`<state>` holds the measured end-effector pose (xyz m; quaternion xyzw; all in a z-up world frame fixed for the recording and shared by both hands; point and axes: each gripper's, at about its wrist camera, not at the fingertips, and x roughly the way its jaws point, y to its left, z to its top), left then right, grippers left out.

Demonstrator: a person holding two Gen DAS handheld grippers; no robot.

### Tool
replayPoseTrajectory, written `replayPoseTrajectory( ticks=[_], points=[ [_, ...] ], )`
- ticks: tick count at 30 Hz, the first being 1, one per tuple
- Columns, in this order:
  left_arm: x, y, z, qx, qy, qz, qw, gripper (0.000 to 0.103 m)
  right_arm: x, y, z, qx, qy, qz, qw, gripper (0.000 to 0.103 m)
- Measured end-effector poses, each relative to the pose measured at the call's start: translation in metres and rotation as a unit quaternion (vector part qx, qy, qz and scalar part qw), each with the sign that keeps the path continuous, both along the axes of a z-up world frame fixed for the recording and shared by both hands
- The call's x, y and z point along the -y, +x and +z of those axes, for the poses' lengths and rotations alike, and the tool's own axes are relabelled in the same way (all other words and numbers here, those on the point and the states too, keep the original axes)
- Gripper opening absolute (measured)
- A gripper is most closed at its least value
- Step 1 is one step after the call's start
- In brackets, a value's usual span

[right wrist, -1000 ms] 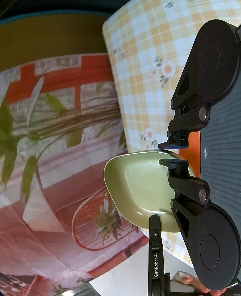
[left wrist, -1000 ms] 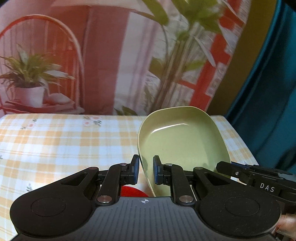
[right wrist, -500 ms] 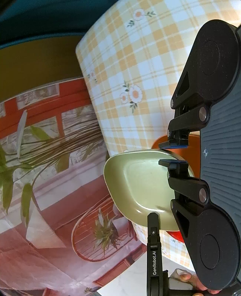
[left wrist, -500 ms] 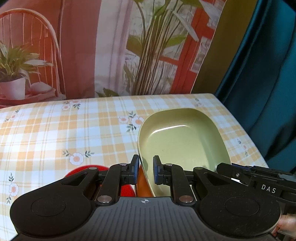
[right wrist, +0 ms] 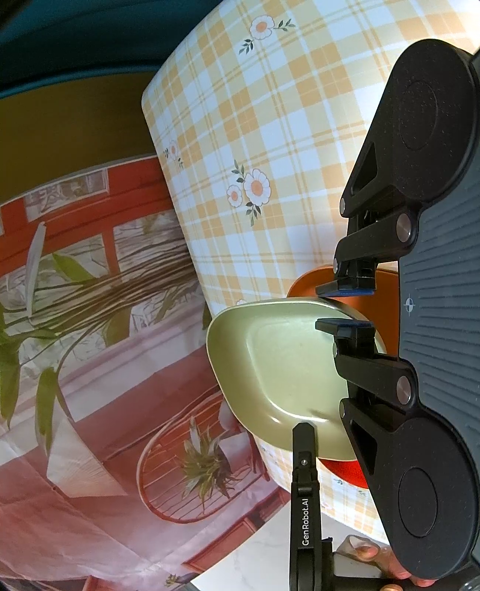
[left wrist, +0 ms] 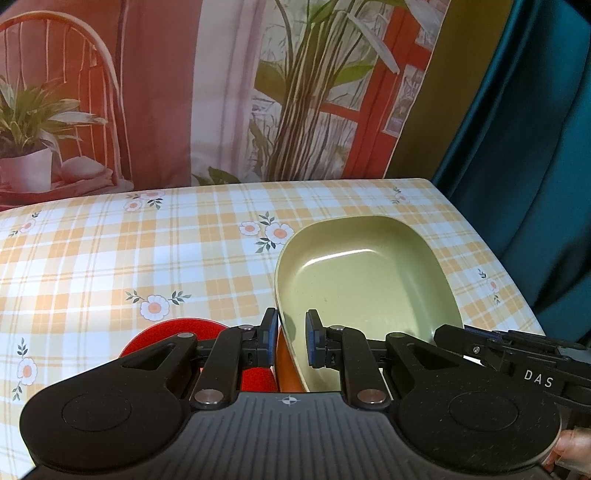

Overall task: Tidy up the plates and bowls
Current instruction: 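Lower the green plate onto the orange plate and open the left gripper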

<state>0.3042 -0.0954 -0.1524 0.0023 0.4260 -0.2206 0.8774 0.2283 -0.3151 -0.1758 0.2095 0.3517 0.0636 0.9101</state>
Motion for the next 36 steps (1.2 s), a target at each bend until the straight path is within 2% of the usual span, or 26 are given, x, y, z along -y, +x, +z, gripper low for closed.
replayPoseTrajectory(
  ticks=[11,25,36],
  points=[
    [0.001,0.005,0.005,0.011,0.0,0.006,0.9999,0.017,-0.002,0.011,0.011,0.011,-0.009,-0.001,1.0,0.011],
    [0.016,-0.006,-0.014,0.003,0.038,-0.046,0.9982,0.017,-0.002,-0.02,-0.018,-0.031,-0.004,-0.01,0.999,0.012],
    [0.019,-0.01,-0.027,-0.008,0.064,-0.046,0.9969,0.017,-0.012,-0.028,-0.024,-0.034,-0.025,-0.005,0.999,0.014]
  ],
)
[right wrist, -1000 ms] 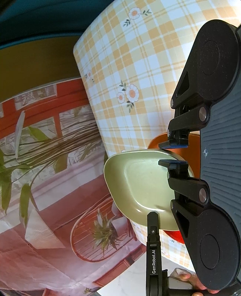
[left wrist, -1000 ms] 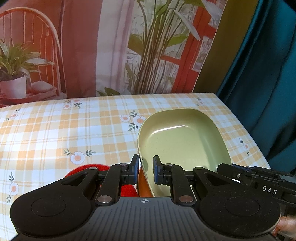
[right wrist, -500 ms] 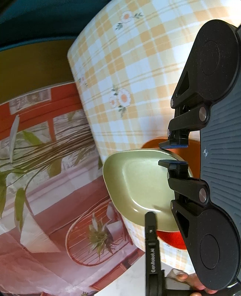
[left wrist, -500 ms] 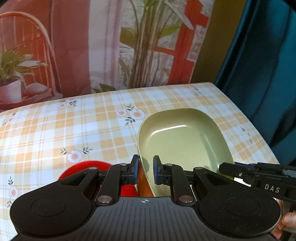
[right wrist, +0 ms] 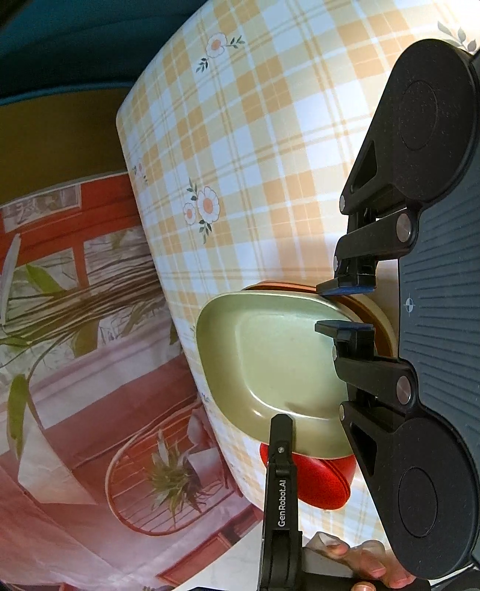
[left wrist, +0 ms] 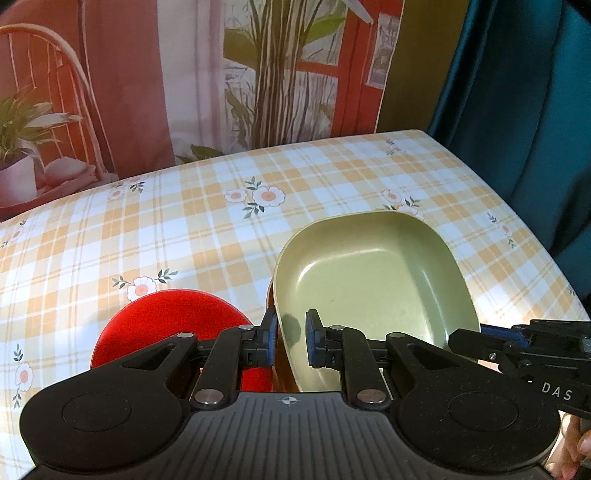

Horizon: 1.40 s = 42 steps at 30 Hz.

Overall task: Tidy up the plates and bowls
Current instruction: 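Lower the green plate onto the orange plate and open the left gripper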

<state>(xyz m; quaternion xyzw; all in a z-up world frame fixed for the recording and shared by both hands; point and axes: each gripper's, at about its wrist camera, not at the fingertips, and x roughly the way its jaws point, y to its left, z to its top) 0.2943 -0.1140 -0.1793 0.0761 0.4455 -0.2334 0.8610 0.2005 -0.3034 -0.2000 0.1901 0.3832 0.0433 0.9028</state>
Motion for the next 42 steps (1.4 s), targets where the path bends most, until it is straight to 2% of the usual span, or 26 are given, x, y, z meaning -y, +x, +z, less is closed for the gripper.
replayPoseTrajectory(
  ticks=[9,19,32,36,42],
  points=[
    [0.001,-0.001,0.0,0.005,0.006,0.004,1.0,0.017,-0.001,0.0,0.002,0.001,-0.009,0.004,1.0,0.018],
    [0.002,-0.001,0.0,0.01,0.011,0.008,0.9999,0.017,0.004,0.007,0.007,0.013,-0.025,0.005,1.0,0.014],
    [-0.006,0.002,0.009,0.024,-0.003,0.02,0.9995,0.017,0.0,0.01,-0.006,-0.008,-0.031,0.009,0.999,0.014],
    [-0.003,0.001,0.005,0.022,-0.002,0.014,0.9997,0.011,-0.001,0.009,-0.005,-0.009,-0.031,0.01,0.999,0.014],
    [0.0,0.001,0.0,0.019,0.011,0.015,0.9996,0.011,-0.002,0.009,-0.003,-0.01,-0.031,0.012,0.999,0.014]
  ],
)
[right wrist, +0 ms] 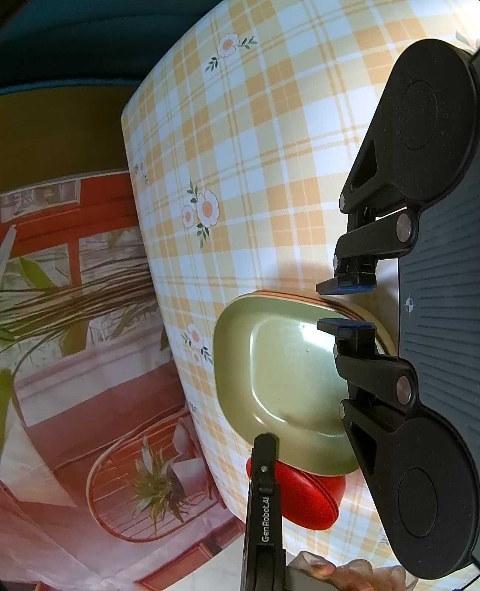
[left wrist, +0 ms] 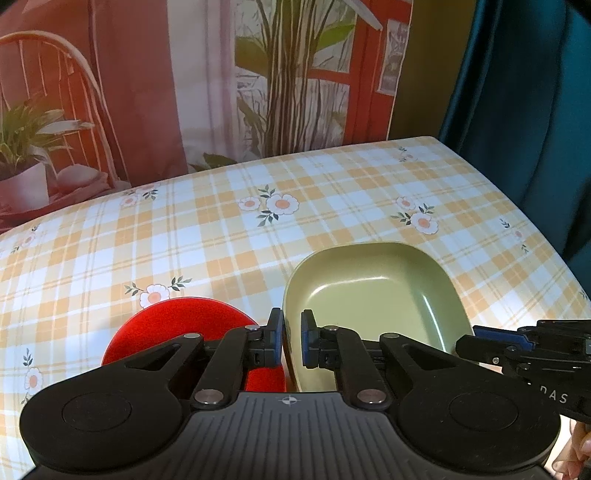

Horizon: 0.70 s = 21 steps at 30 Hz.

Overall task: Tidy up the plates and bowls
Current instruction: 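Lower the green plate onto the orange plate and open the left gripper, then move the left gripper to the red bowl stack rim and close it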

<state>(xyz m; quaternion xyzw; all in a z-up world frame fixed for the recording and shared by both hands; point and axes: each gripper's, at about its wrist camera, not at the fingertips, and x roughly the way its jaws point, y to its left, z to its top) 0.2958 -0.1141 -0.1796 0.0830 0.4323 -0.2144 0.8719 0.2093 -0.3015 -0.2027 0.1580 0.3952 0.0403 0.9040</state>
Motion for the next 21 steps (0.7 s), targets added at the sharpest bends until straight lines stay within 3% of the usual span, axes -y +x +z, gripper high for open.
replayPoseTrajectory(
  ticks=[6,8,13,21],
  points=[
    [0.003,-0.001,-0.001,0.002,0.012,-0.007,0.9999,0.012,-0.001,-0.001,0.002,0.0,-0.003,-0.001,1.0,0.014],
    [0.0,0.001,0.001,-0.007,0.002,-0.006,1.0,0.013,-0.001,-0.002,0.006,0.004,-0.004,-0.002,1.0,0.015],
    [-0.015,-0.003,0.022,0.008,-0.043,-0.002,0.9991,0.032,-0.003,0.001,0.023,0.019,-0.006,-0.003,1.0,0.018],
    [-0.064,0.0,0.057,0.037,-0.067,0.038,0.9964,0.032,-0.04,0.024,0.052,0.043,-0.01,0.047,0.998,0.018]
  ],
)
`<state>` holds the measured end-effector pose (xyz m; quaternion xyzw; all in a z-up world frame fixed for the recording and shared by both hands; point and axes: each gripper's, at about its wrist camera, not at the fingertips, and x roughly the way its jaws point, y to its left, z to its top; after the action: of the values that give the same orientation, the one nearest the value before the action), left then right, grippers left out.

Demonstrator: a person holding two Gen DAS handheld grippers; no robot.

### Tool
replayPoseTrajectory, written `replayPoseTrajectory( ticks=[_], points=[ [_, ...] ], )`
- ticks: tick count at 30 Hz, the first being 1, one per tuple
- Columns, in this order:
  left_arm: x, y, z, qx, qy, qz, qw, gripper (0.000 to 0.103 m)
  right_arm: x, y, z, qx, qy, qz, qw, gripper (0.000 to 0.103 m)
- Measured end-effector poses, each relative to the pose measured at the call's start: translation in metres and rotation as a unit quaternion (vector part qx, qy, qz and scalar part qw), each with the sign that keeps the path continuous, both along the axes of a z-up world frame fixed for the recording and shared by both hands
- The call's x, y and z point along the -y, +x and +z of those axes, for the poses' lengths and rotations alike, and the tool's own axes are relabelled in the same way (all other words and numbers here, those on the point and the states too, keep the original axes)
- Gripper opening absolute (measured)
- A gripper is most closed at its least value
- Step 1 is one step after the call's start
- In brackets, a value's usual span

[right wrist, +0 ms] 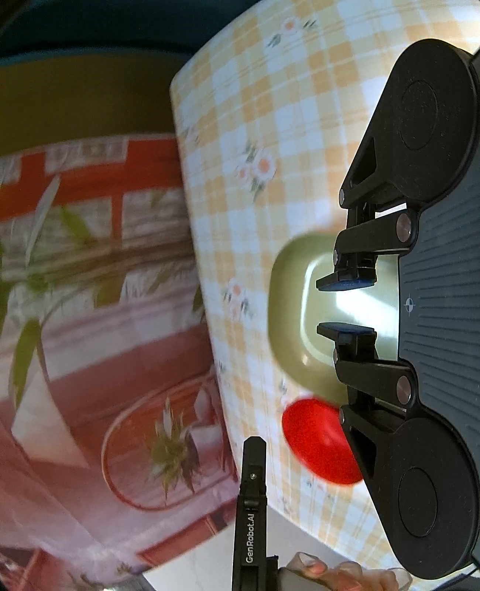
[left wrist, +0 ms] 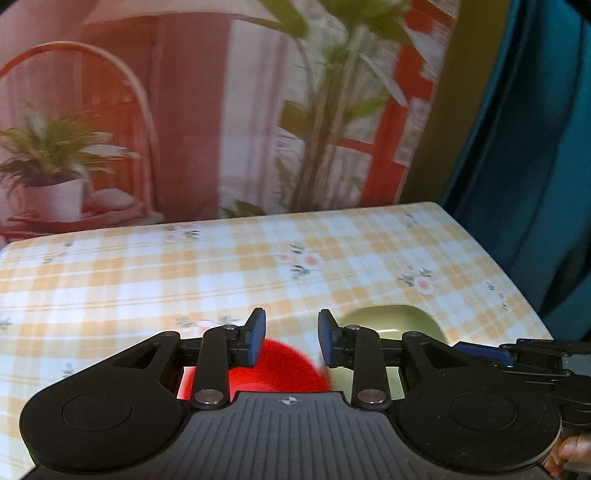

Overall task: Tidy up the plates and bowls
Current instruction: 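Move the left gripper to the red bowl stack rim and close it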

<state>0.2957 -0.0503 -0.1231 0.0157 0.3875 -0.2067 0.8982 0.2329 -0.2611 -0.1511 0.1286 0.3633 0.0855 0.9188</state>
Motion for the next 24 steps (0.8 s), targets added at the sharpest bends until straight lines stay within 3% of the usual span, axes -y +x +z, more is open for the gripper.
replayPoseTrajectory(
  ticks=[4,10,21,24],
  points=[
    [-0.025,0.0,-0.008,-0.006,0.013,0.03,0.9994,0.032,-0.026,0.019,0.007,0.0,-0.007,0.027,1.0,0.018],
    [-0.06,0.001,-0.033,-0.038,-0.009,0.079,0.9961,0.032,-0.067,0.036,0.007,-0.012,-0.012,0.064,0.998,0.018],
    [-0.074,0.014,-0.073,-0.095,-0.038,0.083,0.9913,0.031,-0.105,0.031,-0.01,-0.04,-0.005,0.076,0.996,0.018],
    [-0.074,0.016,-0.078,-0.1,-0.047,0.08,0.9907,0.014,-0.107,0.032,-0.008,-0.04,-0.011,0.078,0.996,0.018]
  ],
)
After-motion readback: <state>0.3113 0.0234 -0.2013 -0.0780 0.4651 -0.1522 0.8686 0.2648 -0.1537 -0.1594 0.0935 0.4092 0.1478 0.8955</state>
